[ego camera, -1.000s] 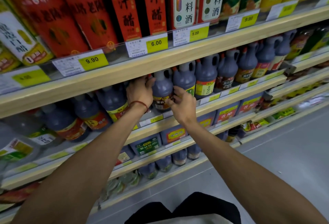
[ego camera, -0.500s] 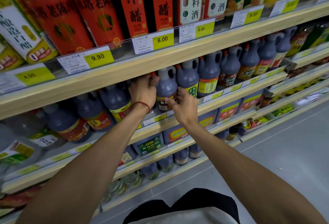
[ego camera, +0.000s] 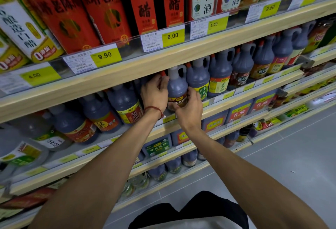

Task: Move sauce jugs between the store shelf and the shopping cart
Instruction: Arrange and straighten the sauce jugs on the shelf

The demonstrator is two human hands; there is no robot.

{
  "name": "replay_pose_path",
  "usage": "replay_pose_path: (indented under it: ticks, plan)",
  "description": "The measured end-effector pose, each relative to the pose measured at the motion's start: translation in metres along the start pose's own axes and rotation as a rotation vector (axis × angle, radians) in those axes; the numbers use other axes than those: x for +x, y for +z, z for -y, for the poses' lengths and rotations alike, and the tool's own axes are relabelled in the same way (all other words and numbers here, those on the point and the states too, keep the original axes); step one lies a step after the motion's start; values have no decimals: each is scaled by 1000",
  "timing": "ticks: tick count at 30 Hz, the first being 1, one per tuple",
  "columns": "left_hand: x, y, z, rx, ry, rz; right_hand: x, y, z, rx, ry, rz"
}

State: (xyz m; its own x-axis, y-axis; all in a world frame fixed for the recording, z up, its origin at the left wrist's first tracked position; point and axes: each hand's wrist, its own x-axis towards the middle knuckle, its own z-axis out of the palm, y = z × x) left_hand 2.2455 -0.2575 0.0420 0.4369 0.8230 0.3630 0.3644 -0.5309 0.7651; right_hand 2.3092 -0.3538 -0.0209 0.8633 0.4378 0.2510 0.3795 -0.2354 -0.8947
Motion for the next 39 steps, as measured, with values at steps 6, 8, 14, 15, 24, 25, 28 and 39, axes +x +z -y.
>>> replay_pose_path:
  ticks: [6,8,14,15,24,25,28,39]
  plan:
    - [5,2,6,-49,-18,17,1,-3,-5,-31,-52,-9]
    - [5,3,6,-63,-25,9,2,-4,-6,-39,-63,-4]
    - [1,3,1,-106,-41,-6,4,-8,-8,-71,-89,18]
    - [0,3,1,-118,-49,-5,3,-8,-7,-71,-88,21]
    - [-10,-9,6,-292,-74,182,-2,-19,-1,-65,-74,77]
    - [-15,-12,10,-297,-67,154,-4,-21,-1,-55,-63,73]
    - [-28,-29,18,-256,-40,-45,-15,-25,2,-1,-36,55]
    - [-8,-61,25,319,30,-80,-29,2,34,31,-41,349]
